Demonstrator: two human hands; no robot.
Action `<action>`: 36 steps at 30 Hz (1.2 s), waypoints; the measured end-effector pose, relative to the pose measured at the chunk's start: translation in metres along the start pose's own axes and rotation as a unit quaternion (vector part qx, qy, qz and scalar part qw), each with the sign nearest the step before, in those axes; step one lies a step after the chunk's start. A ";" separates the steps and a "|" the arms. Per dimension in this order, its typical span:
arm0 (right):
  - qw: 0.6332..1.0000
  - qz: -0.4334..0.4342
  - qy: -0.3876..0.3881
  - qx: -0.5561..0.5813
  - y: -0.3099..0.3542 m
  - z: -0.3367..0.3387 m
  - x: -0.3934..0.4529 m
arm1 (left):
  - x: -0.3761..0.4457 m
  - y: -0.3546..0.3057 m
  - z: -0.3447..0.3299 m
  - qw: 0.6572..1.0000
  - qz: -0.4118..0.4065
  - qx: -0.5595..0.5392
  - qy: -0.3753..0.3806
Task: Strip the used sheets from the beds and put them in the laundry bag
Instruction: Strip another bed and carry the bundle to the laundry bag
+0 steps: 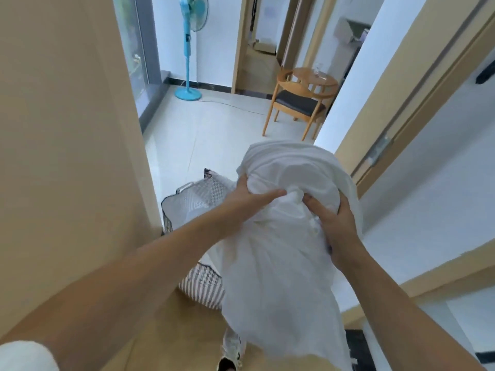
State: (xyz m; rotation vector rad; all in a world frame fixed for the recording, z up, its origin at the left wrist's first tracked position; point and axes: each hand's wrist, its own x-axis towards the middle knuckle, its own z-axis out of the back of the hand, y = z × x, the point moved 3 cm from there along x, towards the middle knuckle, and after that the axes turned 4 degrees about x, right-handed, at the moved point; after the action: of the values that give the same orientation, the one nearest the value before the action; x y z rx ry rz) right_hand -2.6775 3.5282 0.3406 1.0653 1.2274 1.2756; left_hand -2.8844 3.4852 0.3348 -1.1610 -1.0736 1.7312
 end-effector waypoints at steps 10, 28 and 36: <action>0.990 0.063 0.112 0.065 0.059 -0.145 0.235 | 0.176 -0.109 0.117 0.976 -0.028 0.084 -0.198; 0.954 -0.282 0.080 -0.067 -0.313 -0.213 0.261 | 0.346 0.260 0.075 0.947 0.294 0.120 0.039; 0.835 -0.451 0.186 -0.256 -0.409 -0.214 0.239 | 0.351 0.359 0.071 0.872 0.300 0.352 0.162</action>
State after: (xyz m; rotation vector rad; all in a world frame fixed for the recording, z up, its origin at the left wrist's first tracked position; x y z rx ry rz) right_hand -2.8725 3.7292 -0.0977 -0.2017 1.3101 0.9508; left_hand -3.1021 3.6668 -0.0858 -1.2814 0.1849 2.0185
